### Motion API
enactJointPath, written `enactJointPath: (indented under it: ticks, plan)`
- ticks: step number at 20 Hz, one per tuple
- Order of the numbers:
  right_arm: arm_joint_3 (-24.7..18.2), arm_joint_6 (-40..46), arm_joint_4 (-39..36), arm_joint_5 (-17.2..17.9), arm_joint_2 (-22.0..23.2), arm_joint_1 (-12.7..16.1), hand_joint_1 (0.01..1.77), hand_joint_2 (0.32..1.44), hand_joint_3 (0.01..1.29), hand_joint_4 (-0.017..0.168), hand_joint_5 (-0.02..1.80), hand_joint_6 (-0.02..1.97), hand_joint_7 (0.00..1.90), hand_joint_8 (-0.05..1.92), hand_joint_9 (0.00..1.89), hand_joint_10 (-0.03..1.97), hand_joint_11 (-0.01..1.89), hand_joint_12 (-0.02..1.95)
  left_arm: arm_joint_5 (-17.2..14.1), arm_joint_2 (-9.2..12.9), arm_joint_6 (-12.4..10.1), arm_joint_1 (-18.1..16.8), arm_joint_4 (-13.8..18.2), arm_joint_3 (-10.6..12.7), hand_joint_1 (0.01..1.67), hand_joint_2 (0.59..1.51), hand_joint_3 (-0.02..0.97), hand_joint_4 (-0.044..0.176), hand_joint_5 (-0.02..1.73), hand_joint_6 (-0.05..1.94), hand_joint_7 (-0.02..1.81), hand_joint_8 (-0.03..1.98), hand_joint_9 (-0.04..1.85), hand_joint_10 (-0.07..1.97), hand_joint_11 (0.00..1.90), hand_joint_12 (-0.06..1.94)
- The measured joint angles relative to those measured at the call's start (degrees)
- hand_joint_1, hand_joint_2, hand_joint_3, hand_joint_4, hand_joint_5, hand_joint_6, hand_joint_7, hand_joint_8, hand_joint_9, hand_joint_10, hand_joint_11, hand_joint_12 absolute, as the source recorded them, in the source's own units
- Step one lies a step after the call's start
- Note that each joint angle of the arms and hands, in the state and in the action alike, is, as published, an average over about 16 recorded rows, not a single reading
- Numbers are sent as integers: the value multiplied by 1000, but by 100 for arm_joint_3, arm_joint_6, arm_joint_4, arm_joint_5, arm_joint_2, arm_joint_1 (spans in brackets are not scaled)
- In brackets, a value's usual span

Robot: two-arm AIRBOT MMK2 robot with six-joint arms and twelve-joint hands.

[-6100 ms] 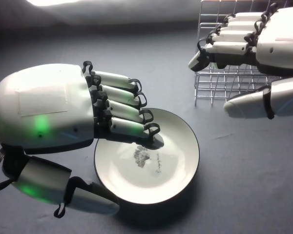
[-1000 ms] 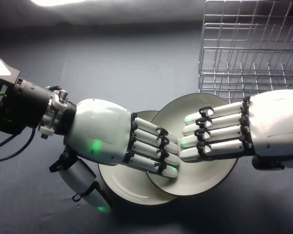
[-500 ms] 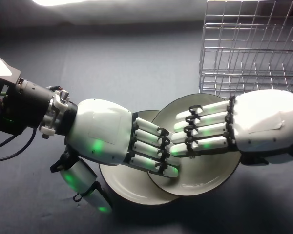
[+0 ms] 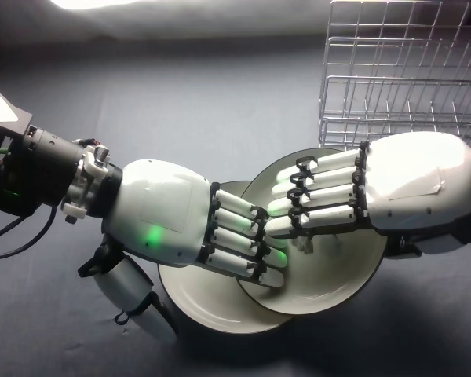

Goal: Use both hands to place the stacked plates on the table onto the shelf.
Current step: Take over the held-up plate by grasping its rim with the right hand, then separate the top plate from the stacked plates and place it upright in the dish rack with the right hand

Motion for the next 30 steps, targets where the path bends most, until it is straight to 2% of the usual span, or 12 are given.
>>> enactJointPath:
  ticks: [4,7,12,16,20,23,30]
  plan:
    - [50,-1,43,-16,-52,31,1367,1066,16,0,249,75,237,32,198,75,51,638,-9,4,-1,-2,15,9,14,1185,21,-5,-7,-13,-16,-24,-19,-23,14,-16]
    - [68,-10,68,-2,-79,48,1337,1071,15,0,375,177,372,91,323,151,137,899,-23,10,-6,-3,33,16,14,1185,21,-6,-8,-14,-16,-24,-19,-23,14,-19]
    - [74,-24,101,58,-115,81,1300,1047,14,-1,597,439,600,343,539,502,349,1275,-42,44,-48,-24,73,18,13,1185,22,-7,-11,-17,-16,-24,-15,-19,14,-10]
    - [70,-30,117,110,-134,132,1283,1018,13,-1,722,643,733,549,675,792,539,1402,-45,171,-170,-108,106,14,13,1186,22,-4,-10,-18,-11,-17,-9,-11,14,-5]
    - [47,-32,93,157,-107,199,1273,988,13,0,768,812,789,748,744,1046,700,1389,-31,447,-398,-306,87,-18,13,1187,22,-3,-7,-12,-2,-9,0,-3,15,0]
    - [-10,-24,74,160,-68,281,1276,972,13,2,790,869,809,848,768,1196,761,1395,-21,727,-608,-529,56,-100,13,1188,22,-1,-4,-6,3,-3,7,2,16,1]
    - [-288,-1,45,52,103,585,1296,973,13,5,835,881,867,879,837,1218,795,1407,-18,1542,-1134,-1080,-150,-384,14,1190,21,1,7,10,16,9,18,8,19,-7]
